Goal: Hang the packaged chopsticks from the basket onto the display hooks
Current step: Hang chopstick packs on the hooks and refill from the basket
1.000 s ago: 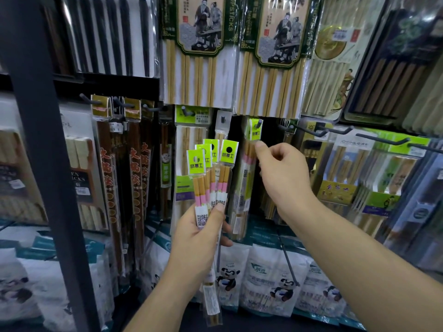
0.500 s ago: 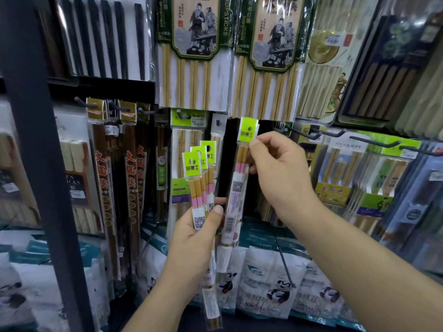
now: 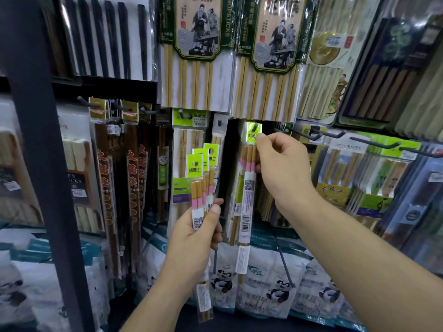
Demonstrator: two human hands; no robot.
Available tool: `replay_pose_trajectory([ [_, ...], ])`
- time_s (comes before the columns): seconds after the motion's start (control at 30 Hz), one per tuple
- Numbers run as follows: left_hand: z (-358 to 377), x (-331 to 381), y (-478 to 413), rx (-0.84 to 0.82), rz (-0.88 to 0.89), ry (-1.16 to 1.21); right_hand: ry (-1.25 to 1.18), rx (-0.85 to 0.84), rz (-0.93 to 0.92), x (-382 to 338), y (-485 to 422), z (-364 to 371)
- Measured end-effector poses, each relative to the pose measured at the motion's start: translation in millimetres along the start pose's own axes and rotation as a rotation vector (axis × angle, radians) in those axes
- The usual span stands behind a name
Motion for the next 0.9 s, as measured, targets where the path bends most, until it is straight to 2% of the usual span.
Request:
replay_pose_trajectory([
  [0.27,4.7,8.0,2.9,-0.037,0.032,0.014,0.010,0.021,0.124,17.2,5.9,4.9],
  [0.4,2.9,6.5,3.4,0.012,0.039,0.007,0.023,0.013,0.032,16.9,24.7,5.8],
  [0.53,5.1,8.4,4.7,-0.007,0.042,0.004,-0.039,-0.157,0.016,7.9,38.1,15.2],
  [0.67,12.8,12.2,7.3,-0.088,0.061,-0.001,0.054,-0.312,-0.030,1.3,43.7,25.3],
  [0.77,12.1,11.2,8.1,-0.077,0.057,0.024,0.053,-0.295,-0.058,-3.0,41.4,23.3],
  [0.9,4.3,4.2,5.1,0.022,0.032,0.038,-0.073,-0.155,-0.023,-9.1,24.6,8.4],
])
Point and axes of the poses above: each hand's wrist, its own y-axis away from the middle knuckle, its own z-axis out of the palm, x = y × z, the point moved 4 cm from there along -y, towards the middle knuckle
